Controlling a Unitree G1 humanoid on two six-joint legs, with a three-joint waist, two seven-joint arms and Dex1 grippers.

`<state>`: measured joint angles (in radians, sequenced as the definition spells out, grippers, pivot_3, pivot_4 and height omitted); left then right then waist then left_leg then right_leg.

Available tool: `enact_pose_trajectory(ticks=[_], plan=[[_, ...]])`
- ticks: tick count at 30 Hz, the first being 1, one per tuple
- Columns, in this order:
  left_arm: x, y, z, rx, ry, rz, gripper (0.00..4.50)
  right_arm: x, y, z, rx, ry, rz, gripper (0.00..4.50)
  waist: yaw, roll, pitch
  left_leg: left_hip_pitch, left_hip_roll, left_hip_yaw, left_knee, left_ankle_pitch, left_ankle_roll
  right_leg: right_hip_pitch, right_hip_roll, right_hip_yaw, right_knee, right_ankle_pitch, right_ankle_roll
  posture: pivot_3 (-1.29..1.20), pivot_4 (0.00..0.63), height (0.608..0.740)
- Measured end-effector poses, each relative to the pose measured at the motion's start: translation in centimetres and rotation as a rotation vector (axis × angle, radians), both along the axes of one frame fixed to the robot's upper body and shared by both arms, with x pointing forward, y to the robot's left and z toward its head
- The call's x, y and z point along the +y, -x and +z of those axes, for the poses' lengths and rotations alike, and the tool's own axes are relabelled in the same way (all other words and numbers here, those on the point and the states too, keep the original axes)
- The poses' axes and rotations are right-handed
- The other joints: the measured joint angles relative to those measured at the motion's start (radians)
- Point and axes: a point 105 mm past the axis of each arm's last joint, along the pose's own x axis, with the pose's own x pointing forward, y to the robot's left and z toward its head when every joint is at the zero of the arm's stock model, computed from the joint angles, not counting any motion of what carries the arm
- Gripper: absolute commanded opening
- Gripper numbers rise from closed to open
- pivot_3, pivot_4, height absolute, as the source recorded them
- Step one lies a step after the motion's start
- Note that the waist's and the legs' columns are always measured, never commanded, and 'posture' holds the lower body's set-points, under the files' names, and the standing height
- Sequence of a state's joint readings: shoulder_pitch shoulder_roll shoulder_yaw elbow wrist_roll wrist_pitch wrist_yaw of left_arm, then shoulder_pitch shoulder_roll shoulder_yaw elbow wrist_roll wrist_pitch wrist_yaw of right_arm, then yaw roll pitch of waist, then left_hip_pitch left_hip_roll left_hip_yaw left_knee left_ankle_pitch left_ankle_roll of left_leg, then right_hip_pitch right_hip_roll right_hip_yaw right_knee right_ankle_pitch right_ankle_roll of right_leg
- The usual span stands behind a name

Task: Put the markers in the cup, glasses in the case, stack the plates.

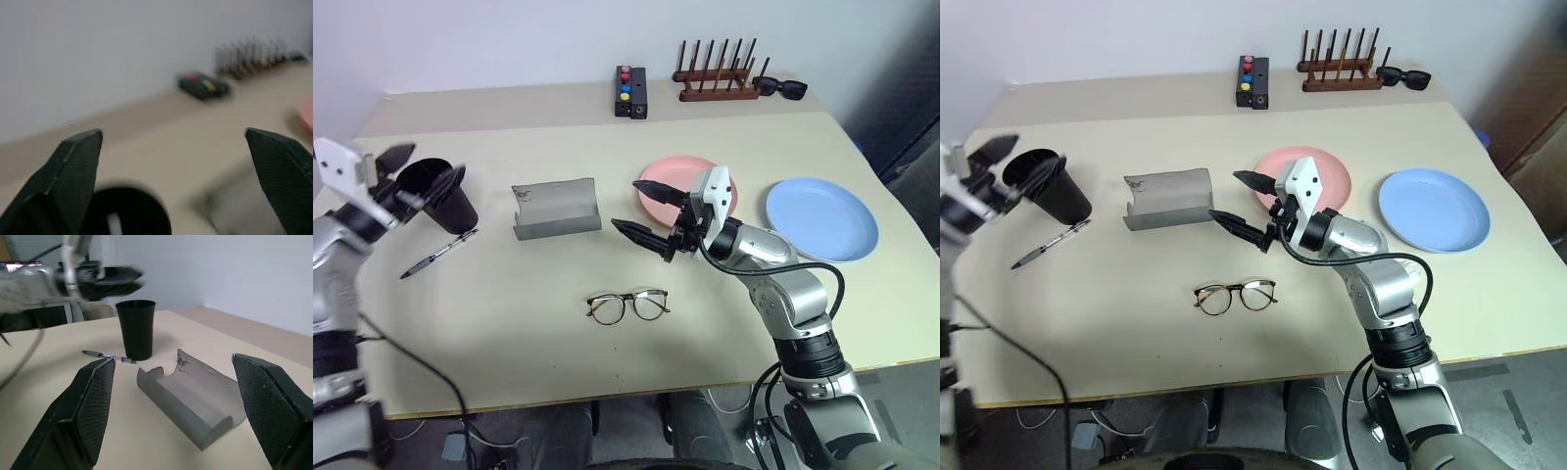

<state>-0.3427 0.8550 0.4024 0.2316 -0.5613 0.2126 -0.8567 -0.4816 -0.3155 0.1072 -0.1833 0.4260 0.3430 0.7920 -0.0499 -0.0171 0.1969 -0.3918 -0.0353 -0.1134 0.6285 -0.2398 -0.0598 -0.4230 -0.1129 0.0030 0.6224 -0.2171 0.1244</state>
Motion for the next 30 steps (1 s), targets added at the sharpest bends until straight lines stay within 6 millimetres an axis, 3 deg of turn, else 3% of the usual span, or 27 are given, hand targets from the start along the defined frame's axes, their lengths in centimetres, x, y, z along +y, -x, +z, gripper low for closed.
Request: enact_pose_trajectory(ticks=[4,8,12,22,25,30], plan=[[1.1,2.1,-1.9,0.217,-0.111,-0.058,4.49,0.0,-0.1,0.1,-0.002,0.002,0.002,3.90,0.009,0.000,0.000,0.000,0.000,0.000,0.001,0.000,0.000,0.000,0.000,0.000,0.000,-0.001,-0.001,0.00,0.150,0.734],[2.3,2.8,-4.3,0.392,-0.244,-0.046,4.49,0.0,-0.1,0.3,-0.012,0.002,0.012,3.90,0.011,0.000,0.000,0.000,0.000,0.000,0.001,0.000,0.000,0.000,0.000,0.000,0.000,-0.002,-0.004,0.00,0.150,0.734],[4.0,2.4,-7.1,0.548,-0.300,0.020,4.49,0.1,-0.2,0.2,-0.006,0.001,0.014,3.90,0.009,0.000,0.000,0.000,0.000,0.000,0.000,0.000,0.000,-0.001,0.000,0.000,0.001,-0.001,-0.001,0.00,0.150,0.734],[4.3,-0.3,-9.9,0.693,-0.362,0.004,4.49,0.3,-0.2,0.0,-0.003,-0.003,0.020,3.90,0.006,-0.001,0.000,0.000,0.000,0.000,0.001,0.000,0.000,-0.002,0.000,0.000,0.006,-0.001,-0.001,0.00,0.150,0.734],[4.1,-0.6,-10.5,0.728,-0.368,-0.024,3.71,0.3,-0.2,0.0,-0.002,-0.003,0.019,3.90,0.005,-0.001,0.000,0.000,0.000,0.000,0.001,0.000,0.000,-0.003,0.000,0.000,0.007,-0.001,-0.001,0.00,0.150,0.734],[3.7,-1.2,-10.6,0.739,-0.374,-0.050,1.18,0.2,0.0,0.0,-0.002,-0.004,0.017,3.90,0.007,-0.001,0.000,0.000,0.000,0.000,0.002,0.000,0.000,-0.003,0.000,0.000,0.008,-0.001,-0.001,0.00,0.150,0.734]])
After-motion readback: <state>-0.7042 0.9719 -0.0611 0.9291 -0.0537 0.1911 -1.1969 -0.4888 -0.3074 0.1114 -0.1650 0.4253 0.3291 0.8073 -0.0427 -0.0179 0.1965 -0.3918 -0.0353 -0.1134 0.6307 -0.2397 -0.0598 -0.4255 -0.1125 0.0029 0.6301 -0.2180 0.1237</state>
